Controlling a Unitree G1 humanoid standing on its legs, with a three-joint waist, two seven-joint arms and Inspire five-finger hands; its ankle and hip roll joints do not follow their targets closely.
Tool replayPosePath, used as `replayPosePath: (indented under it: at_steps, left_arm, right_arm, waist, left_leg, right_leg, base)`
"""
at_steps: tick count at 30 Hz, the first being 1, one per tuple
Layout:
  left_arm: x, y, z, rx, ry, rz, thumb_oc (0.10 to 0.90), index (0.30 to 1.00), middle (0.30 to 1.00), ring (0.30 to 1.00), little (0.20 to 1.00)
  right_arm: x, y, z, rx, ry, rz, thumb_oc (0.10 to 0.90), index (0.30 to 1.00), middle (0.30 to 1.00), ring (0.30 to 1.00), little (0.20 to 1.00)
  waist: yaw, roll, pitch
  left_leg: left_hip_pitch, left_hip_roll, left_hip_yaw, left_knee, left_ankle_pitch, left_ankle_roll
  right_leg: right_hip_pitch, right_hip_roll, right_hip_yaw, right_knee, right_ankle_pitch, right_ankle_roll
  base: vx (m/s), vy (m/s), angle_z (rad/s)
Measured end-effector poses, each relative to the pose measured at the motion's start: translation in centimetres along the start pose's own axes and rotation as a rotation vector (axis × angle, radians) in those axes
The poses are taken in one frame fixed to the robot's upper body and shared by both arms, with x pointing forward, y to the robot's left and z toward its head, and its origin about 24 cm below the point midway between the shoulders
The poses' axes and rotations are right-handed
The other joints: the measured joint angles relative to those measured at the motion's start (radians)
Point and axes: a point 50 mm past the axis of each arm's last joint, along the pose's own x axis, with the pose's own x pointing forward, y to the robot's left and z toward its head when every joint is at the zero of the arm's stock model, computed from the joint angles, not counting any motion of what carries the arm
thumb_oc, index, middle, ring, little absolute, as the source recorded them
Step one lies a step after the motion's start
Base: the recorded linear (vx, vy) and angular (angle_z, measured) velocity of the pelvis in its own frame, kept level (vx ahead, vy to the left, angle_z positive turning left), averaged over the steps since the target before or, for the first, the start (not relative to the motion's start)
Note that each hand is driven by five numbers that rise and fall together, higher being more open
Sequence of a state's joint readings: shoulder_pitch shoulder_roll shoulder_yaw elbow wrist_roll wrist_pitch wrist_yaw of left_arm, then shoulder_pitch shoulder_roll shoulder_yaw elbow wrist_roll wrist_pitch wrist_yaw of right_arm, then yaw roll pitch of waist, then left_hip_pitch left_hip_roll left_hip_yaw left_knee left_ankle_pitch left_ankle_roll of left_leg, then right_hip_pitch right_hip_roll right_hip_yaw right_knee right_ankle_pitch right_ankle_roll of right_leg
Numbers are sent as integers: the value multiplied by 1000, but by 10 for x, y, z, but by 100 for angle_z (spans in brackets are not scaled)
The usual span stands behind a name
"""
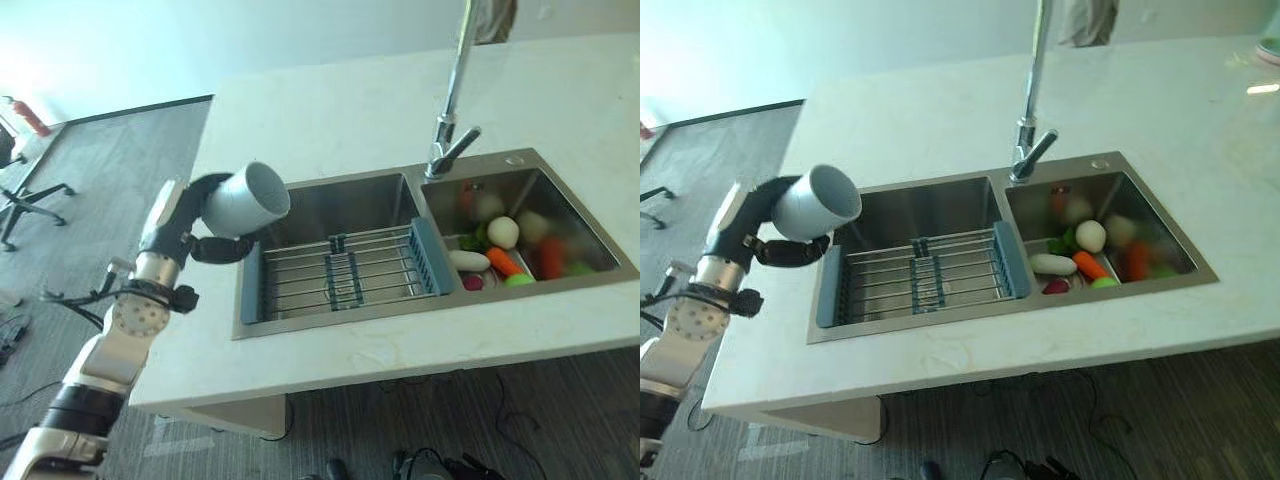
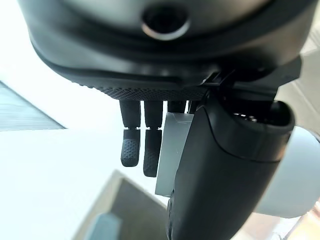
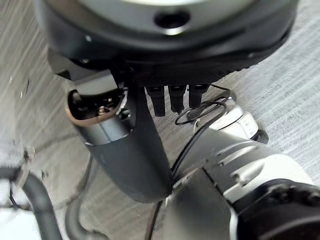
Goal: Place the dishes in the dishwasher.
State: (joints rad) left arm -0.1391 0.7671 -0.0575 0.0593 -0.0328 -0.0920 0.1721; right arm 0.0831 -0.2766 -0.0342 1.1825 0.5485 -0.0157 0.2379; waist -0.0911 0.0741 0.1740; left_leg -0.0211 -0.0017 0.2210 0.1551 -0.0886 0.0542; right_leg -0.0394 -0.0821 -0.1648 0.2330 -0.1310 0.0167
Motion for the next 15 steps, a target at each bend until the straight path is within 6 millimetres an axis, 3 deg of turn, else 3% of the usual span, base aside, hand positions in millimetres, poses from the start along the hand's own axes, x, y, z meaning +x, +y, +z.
replayPosePath:
  at_steps: [3,5,6,7,9,10,12,13,14,15]
  left_arm:
    - [-20,-12,-12,-46,53,15,400,300,300,300,300]
    - [-28,-20,-16,-68,72,26,400,300,300,300,300]
    - [-37,-18,-18,-60,74,46,400,300,300,300,300]
    - [-39,-17,-19,-63,71,56,400,300,300,300,300]
    - [-43,-11,-21,-63,69,96,400,300,300,300,300]
    - [-42,-6,-18,-65,43,143,400,300,300,300,300]
    - [-41,-5,-15,-72,7,170,400,300,300,300,300]
    - [-41,-4,-11,-79,-19,179,400,300,300,300,300]
    - [-38,-3,-5,-87,-54,185,400,300,300,300,300]
    - [-32,0,1,-94,-93,200,400,300,300,300,300]
  right_arm:
    - [-1,-3,-2,-24,19,-13,800,900,900,900,900]
    - [-3,-7,-7,-24,31,-33,800,900,900,900,900]
    - [-4,-10,-5,-32,31,-43,800,900,900,900,900]
    - [-5,-14,-5,-33,41,-63,800,900,900,900,900]
    - [-6,-20,-3,-38,53,-95,800,900,900,900,900]
    - [-7,-24,4,-50,34,-114,800,900,900,900,900]
    - [-8,-27,13,-64,16,-121,800,900,900,900,900]
    - [-9,-31,19,-71,-1,-132,800,900,900,900,900]
    - [-12,-38,27,-78,-28,-150,800,900,900,900,900]
    - [-11,-37,29,-59,-41,-163,800,900,900,900,900]
  waist:
    - [37,4,-1]
    - [70,9,1]
    - [94,11,3]
    - [92,10,3]
    - [101,14,4]
    - [100,8,9]
    - [97,8,11]
    - [95,26,9]
    - [83,66,7]
    - [91,52,23]
  left_leg:
    - [-19,-6,-54,-9,16,-22]
    - [-38,-19,-103,-44,52,-76]
    - [-63,2,-51,-38,17,-69]
    - [-103,53,36,36,-1,-91]
    - [-112,149,108,100,-12,-112]
    - [-84,200,161,116,-13,-147]
    - [-41,201,163,107,-12,-149]
    - [-4,201,167,96,3,-127]
    - [9,196,161,66,-2,-127]
    - [3,149,162,57,-14,-110]
  right_leg:
    - [24,-4,-59,-7,2,-4]
    - [28,-28,-135,-14,7,-18]
    - [14,-49,-181,-6,11,-33]
    - [22,-72,-255,-12,10,-34]
    - [46,-104,-342,-17,9,-30]
    - [75,-159,-409,-36,23,0]
    - [77,-222,-438,-13,43,30]
    - [74,-266,-439,22,51,60]
    - [63,-281,-423,63,43,78]
    - [45,-327,-381,97,31,73]
  base:
    - [-116,-28,62]
    - [-242,92,111]
    - [-240,144,151]
    - [-266,192,159]
    - [-225,262,160]
    - [-271,344,153]
    - [-266,330,114]
    - [-216,437,101]
    - [-159,419,114]
    - [-123,538,112]
